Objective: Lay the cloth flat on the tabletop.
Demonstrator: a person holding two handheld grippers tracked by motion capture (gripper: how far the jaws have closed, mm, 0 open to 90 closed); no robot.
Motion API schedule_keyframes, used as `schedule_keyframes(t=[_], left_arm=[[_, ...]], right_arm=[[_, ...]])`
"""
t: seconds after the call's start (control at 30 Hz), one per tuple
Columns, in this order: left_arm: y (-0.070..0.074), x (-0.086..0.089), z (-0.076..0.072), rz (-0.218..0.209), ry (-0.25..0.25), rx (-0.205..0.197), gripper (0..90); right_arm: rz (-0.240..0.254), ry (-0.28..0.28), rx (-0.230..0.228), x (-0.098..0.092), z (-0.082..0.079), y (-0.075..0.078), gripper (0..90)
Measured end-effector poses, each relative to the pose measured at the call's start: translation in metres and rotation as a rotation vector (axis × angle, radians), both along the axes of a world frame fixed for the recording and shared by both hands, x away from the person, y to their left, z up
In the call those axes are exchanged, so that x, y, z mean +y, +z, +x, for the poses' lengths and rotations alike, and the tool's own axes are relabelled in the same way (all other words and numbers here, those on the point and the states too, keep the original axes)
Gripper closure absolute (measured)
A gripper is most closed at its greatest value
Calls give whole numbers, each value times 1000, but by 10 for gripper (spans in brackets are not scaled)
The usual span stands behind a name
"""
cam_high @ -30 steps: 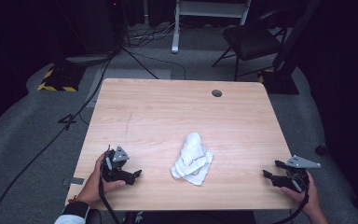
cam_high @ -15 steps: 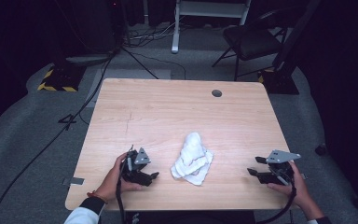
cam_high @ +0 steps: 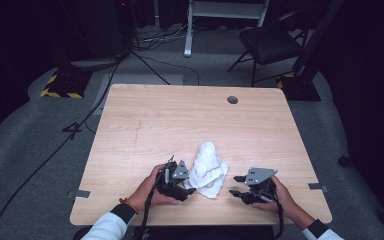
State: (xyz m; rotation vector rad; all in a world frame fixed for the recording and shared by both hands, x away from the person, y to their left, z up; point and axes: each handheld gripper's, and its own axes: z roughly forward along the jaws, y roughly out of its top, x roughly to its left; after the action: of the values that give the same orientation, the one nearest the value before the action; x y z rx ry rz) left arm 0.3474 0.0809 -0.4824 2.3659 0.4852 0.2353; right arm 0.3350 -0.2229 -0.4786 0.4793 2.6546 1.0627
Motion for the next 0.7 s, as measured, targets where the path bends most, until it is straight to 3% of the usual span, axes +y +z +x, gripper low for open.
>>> schedule_keyframes(t=[0.1,0.2,0.27,0.47,0.57,0.7], left_arm=[[2,-6,2,-7,-8,-13,364],[5,-7,5,-16,-20,-31,465],[6,-8,7,-19,-22,-33,547],[2,-11,15,-8,-52,-23,649],[2,-11,17,-7,-66,-33,729],[4,-9,17,-6,-65,-49,785]], right_arm=[[0,33,-3,13,-4,-1,496],[8,61,4,26,-6,-2,496],[4,91,-1,35,-8,-3,496],[-4,116,7,49,-9,-8,512],[-15,113,8,53,-7,-11,544],[-23,107,-10,56,-4,-13,653]])
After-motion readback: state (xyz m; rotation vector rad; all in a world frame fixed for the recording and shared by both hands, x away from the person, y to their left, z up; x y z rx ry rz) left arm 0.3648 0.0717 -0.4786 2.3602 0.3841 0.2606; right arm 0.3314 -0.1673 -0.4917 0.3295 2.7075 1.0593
